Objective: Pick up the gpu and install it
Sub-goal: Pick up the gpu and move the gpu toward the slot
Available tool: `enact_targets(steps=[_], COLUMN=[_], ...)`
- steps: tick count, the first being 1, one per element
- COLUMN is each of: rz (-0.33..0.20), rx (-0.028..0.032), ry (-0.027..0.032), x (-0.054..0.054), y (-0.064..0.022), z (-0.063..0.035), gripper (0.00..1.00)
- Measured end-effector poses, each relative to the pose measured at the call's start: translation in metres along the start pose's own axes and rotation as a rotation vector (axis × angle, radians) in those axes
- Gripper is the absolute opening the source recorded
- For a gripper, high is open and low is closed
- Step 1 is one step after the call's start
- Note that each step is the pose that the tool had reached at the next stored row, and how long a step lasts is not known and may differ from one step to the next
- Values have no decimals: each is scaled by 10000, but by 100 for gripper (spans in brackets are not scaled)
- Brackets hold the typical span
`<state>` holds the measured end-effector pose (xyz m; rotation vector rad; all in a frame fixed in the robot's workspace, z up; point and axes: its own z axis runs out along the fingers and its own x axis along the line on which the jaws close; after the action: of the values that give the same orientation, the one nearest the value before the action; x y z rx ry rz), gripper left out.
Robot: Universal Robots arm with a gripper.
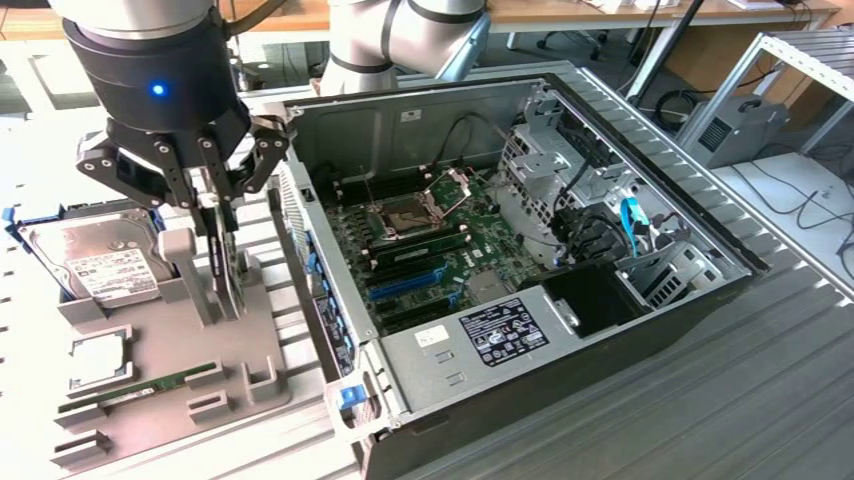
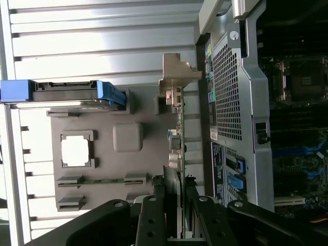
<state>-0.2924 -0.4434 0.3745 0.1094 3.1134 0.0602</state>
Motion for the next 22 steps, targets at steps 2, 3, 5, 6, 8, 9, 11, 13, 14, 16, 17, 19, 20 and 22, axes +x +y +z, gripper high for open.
enact_targets(steps=[2,3,5,6,8,9,11,13,14,16,17,19,20,22], rz=[0,0,0,0,0,0,0,0,0,0,0,0,0,0], rx=[1,0,0,0,0,0,0,0,0,0,0,0,0,0], ry=[1,0,0,0,0,0,0,0,0,0,0,0,0,0], x=[0,-1,-1,-2,-2,-2,-2,-3,-3,-3,-3,-3,-4,-4], y=[1,1,2,2,3,3,4,5,5,5,5,6,6,6], z=[-20,-28,-45,-61,-81,-88,-102,-114,-119,-129,-133,-140,-146,-153], gripper=[26,26,26,26,26,26,26,26,26,26,26,26,26,26])
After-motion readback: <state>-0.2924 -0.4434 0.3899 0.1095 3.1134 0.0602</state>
